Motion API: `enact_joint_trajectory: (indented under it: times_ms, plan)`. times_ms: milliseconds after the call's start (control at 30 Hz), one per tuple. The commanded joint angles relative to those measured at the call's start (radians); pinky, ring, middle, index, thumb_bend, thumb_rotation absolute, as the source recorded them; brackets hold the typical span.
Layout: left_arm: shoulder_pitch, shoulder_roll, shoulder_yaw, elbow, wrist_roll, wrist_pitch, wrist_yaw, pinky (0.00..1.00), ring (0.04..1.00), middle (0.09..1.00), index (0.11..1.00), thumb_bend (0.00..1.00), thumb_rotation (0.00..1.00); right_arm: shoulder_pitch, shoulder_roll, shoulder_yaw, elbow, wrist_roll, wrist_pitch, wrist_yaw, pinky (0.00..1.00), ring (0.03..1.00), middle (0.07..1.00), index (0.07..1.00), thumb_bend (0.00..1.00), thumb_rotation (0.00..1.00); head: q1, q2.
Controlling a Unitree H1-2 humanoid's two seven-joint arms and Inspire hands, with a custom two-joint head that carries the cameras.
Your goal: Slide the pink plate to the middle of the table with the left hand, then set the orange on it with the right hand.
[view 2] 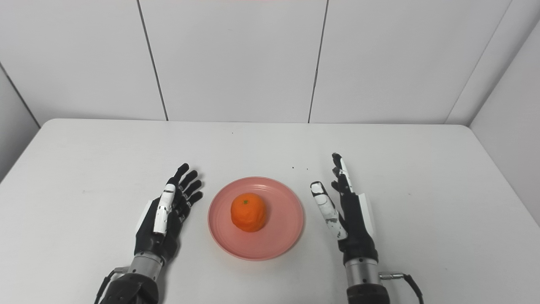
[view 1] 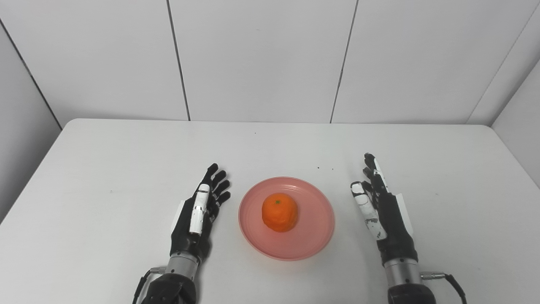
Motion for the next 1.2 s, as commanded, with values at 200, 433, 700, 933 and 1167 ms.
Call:
enact_joint_trajectory:
  times_ms: [200,433,700,933,1167]
  plan:
    - [0.009,0.008,-0.022,-0.075,0.019,0.018,-0.007,1.0,1.0,1.0,1.0,0.41,0.99,0.009,0.032,-0.017,-0.001,0.154,-0.019,0.013,1.0,1.0,1.0,1.0,0.26,1.0,0.005,-0.002]
    - [0.023,0.01,-0.023,-0.085,0.01,0.012,-0.013,1.0,1.0,1.0,1.0,0.4,0.96,0.021,0.045,-0.008,0.001,0.2,0.003,0.013,1.0,1.0,1.0,1.0,0.2,1.0,0.005,-0.003]
    - [0.035,0.01,-0.031,-0.085,0.015,0.007,-0.012,1.0,1.0,1.0,1.0,0.4,0.96,0.027,0.056,0.002,0.024,0.184,-0.012,-0.002,0.99,1.0,1.0,1.0,0.23,1.0,0.009,-0.011]
    - [0.046,-0.001,-0.033,-0.089,0.019,0.004,-0.001,1.0,1.0,1.0,1.0,0.39,0.96,0.034,0.06,0.011,0.033,0.187,-0.024,-0.002,1.0,1.0,1.0,1.0,0.23,1.0,0.014,-0.014]
    - [0.05,-0.003,-0.037,-0.091,0.022,-0.01,0.0,1.0,1.0,1.0,1.0,0.39,0.97,0.035,0.061,0.014,0.031,0.176,-0.021,-0.008,1.0,1.0,1.0,1.0,0.22,1.0,0.013,-0.01]
